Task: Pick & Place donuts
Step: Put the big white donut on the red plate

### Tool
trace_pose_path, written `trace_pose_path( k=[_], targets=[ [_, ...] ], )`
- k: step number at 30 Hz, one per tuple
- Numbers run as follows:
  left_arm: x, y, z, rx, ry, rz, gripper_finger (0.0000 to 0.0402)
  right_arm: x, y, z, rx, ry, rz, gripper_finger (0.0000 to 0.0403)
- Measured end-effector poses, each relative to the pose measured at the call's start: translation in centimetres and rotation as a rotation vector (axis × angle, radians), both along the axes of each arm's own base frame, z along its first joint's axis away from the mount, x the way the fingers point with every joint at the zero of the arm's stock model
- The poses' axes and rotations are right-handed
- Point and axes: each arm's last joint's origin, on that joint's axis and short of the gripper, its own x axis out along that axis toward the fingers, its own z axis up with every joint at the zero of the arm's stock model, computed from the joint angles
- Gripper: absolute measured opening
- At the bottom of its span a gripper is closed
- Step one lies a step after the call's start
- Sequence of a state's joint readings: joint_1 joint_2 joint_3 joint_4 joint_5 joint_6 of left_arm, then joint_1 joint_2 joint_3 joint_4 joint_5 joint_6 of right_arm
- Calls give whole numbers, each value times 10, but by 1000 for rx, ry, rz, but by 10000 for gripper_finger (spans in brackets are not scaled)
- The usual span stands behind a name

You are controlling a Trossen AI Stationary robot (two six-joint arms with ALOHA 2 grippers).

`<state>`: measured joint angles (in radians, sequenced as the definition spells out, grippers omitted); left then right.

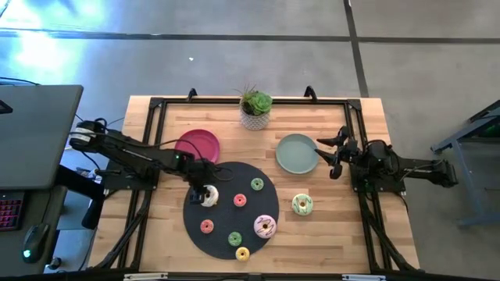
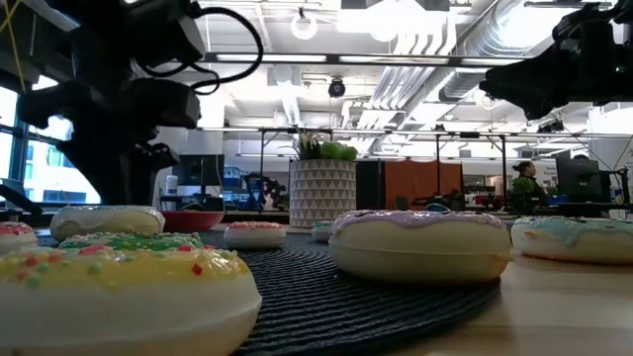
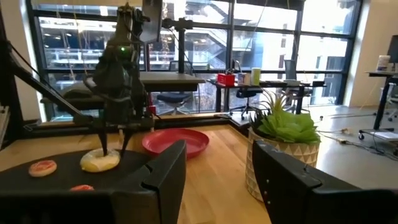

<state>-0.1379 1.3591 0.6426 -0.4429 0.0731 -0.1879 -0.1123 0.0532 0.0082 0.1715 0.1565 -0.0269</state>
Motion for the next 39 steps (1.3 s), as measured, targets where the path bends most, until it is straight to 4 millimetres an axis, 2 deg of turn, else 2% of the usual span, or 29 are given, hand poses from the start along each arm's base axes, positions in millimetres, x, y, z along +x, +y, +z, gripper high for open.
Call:
trace_pose_path(
  k=[4,7,13,15,19,24,28,33,39],
  targets=[
    [3,0,-10,5,44,0,167,0,0,0,0,1,3,168],
    [4,-1,-12,-7,50,-5,150,0,0,0,-1,-5,3,168],
    [3,-1,-5,-28,17,34,37,0,0,1,-1,-9,3,168],
    [2,0,1,-42,13,77,13,0,0,1,-1,-9,3,166],
    [7,0,27,-48,-9,199,31,0,0,1,-1,-14,-5,167],
    [8,7,58,89,16,271,41,0,-1,1,1,-14,-20,165],
    [6,30,69,198,63,394,30,0,-1,1,1,-14,-20,163],
    [2,73,68,155,100,511,21,0,-1,1,1,-14,-20,166],
    [-14,125,66,147,129,597,20,0,-1,1,1,-14,-20,165]
  ],
)
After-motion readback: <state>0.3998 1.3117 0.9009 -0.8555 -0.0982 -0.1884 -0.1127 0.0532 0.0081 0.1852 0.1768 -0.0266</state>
